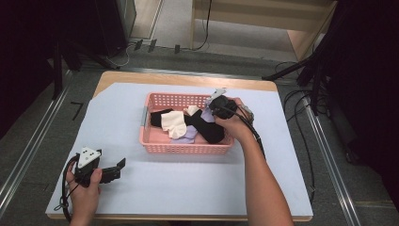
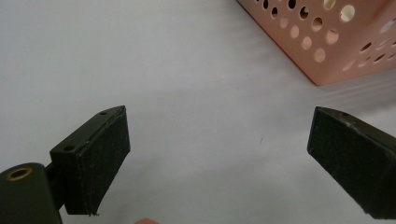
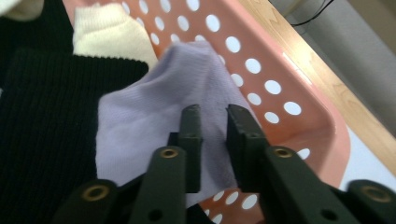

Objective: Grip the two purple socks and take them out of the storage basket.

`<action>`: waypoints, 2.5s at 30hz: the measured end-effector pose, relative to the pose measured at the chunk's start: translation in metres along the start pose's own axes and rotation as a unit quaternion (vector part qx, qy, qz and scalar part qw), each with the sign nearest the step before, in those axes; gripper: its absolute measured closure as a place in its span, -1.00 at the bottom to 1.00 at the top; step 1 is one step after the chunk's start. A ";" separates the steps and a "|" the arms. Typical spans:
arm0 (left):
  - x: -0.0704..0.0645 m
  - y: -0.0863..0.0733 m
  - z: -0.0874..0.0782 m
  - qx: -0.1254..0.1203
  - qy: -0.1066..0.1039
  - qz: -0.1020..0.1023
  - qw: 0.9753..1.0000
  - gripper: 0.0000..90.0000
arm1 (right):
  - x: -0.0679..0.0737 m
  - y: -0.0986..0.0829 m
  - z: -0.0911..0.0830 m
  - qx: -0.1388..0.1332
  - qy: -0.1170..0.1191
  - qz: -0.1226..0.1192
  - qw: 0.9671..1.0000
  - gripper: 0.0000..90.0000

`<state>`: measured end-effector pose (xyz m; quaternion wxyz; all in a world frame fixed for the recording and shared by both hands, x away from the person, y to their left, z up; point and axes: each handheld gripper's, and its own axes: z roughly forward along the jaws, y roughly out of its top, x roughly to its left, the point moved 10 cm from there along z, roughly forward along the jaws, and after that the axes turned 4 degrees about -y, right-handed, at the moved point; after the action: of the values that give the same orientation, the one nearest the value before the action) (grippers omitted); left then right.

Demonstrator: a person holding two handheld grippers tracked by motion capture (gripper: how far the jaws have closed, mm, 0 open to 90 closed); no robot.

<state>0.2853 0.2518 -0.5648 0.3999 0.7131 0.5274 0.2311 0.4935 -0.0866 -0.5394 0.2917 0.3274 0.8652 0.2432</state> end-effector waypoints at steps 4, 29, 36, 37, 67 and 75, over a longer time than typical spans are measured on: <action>0.000 0.000 0.000 0.001 -0.001 -0.001 1.000 -0.85 | -0.005 0.002 -0.004 -0.011 0.012 0.044 0.999 1.00; 0.000 0.000 0.001 0.003 -0.003 -0.005 1.000 -0.85 | 0.009 0.013 0.017 0.038 -0.031 0.234 0.971 0.55; 0.000 0.000 0.001 0.003 -0.003 -0.003 1.000 -0.85 | 0.007 0.025 -0.002 -0.013 -0.008 0.249 0.968 0.86; 0.000 0.000 0.001 0.003 -0.002 -0.003 1.000 -0.85 | 0.006 0.029 -0.008 -0.031 0.001 0.252 0.967 0.87; 0.000 0.000 0.001 0.000 0.002 -0.002 1.000 -0.85 | -0.089 -0.051 -0.126 -0.215 -0.133 0.290 0.923 0.87; 0.001 0.000 0.000 -0.001 0.005 0.002 1.000 -0.85 | -0.097 -0.104 -0.114 -0.173 -0.166 0.312 0.919 0.46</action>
<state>0.2857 0.2524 -0.5649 0.3975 0.7125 0.5281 0.2357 0.4330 -0.2508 -0.4888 0.3925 0.5607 0.6027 0.4101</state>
